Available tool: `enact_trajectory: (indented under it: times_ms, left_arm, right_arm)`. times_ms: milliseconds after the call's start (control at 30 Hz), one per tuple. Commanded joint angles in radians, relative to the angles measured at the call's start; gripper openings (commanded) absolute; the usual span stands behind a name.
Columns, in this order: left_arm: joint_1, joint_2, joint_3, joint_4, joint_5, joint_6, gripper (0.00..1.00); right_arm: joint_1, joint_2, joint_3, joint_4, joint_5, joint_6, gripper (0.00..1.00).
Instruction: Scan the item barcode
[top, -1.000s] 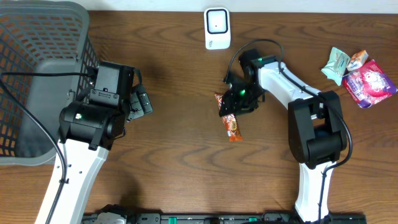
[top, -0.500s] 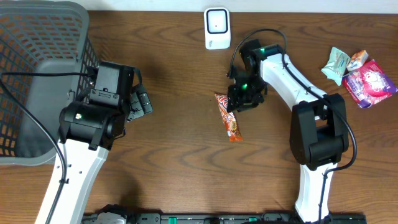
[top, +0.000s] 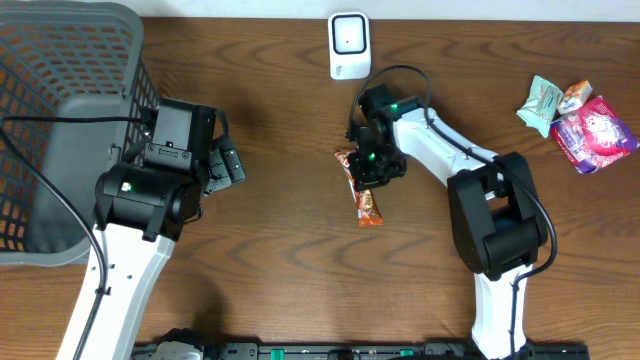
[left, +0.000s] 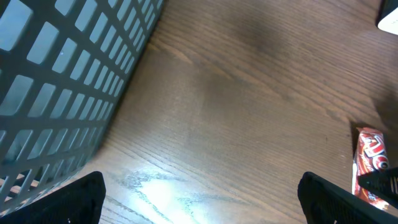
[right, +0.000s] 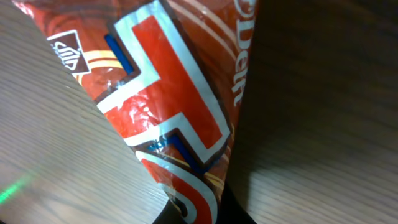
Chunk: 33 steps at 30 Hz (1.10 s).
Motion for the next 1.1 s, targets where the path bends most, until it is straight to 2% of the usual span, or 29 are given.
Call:
enact_trajectory:
  times_ms: [0, 133, 267, 433, 600, 833, 1067]
  left_arm:
    - [0.004, 0.002, 0.004, -0.003, 0.006, -0.016, 0.98]
    - [0.004, 0.002, 0.004, -0.003, 0.006, -0.016, 0.98]
    - [0.004, 0.002, 0.004, -0.003, 0.006, -0.016, 0.98]
    - [0.004, 0.002, 0.004, -0.003, 0.006, -0.016, 0.98]
    - [0.004, 0.002, 0.004, -0.003, 0.006, -0.016, 0.98]
    - [0.004, 0.002, 0.004, -0.003, 0.006, -0.016, 0.98]
    - [0.004, 0.002, 0.004, -0.003, 0.005, -0.016, 0.98]
  right_arm:
    - [0.01, -0.019, 0.063, 0.007, 0.075, 0.074, 0.01]
    - [0.005, -0.019, 0.192, 0.023, 0.169, 0.12, 0.01]
    - [-0.002, -0.019, 0.317, 0.113, 0.286, 0.196, 0.01]
    - [-0.026, -0.019, 0.44, 0.214, 0.262, 0.283, 0.01]
    - [-0.045, -0.012, 0.451, 0.369, 0.26, 0.372, 0.01]
    - [-0.094, 0.043, 0.452, 0.531, 0.13, 0.543, 0.01]
    - [-0.131, 0.162, 0.452, 0.723, -0.051, 0.804, 0.01]
